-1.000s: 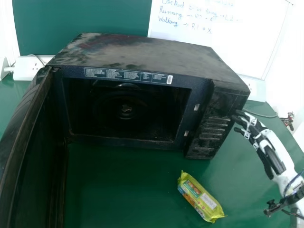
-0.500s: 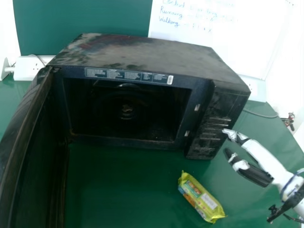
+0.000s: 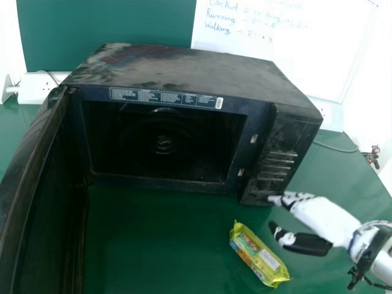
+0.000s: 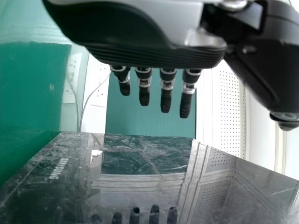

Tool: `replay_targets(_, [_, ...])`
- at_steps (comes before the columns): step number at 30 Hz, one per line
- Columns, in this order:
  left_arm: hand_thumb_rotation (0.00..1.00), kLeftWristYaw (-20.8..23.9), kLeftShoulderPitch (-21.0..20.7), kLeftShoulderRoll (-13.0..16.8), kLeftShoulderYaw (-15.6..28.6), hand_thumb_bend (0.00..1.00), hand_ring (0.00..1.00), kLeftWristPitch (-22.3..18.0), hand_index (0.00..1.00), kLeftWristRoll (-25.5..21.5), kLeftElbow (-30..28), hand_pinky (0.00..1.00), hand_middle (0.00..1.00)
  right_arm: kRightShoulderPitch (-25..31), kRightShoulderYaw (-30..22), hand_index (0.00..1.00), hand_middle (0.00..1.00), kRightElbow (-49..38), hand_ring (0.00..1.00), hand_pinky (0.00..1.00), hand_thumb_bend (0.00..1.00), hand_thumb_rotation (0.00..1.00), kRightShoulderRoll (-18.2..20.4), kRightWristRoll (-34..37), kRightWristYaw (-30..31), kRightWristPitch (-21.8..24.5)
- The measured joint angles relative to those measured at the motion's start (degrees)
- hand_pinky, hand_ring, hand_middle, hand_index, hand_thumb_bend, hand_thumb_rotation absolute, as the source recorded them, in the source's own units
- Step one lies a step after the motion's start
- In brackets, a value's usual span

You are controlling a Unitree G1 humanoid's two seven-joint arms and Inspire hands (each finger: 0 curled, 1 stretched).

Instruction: Put biscuit inside oven

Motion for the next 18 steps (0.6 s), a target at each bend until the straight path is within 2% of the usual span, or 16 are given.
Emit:
replay_targets(3, [1.00,0.3,0.0,-0.2,0.0,1.00,0.89,0.0,0.96,0.1,0.0,0.99,0.93,0.0,1.2,1.00,0.97,-0.3,0.93,0.96,0.50,0.84,-1.0,-1.3,1.0,0.2])
replay_targets(10, [1.00,0.5,0.3,-0.2,0.0,1.00,0.88,0.0,0.95,0.1,-0.1,0.95,0.91,0.0,2.5,1.00,0.97,-0.4,0.93,0.98,0.50,0.83,-2.4,-2.6,1.6,0.2])
replay_targets(18, [1.00,1.4,0.7,-0.3,0.0,1.00,0.92,0.1,1.00,0.7,-1.4,1.00,0.96,-0.1,5.0,1.00,0.97,-2.1,0.92,0.95,0.51,0.84,-4.0,-7.4,2.7,1.2])
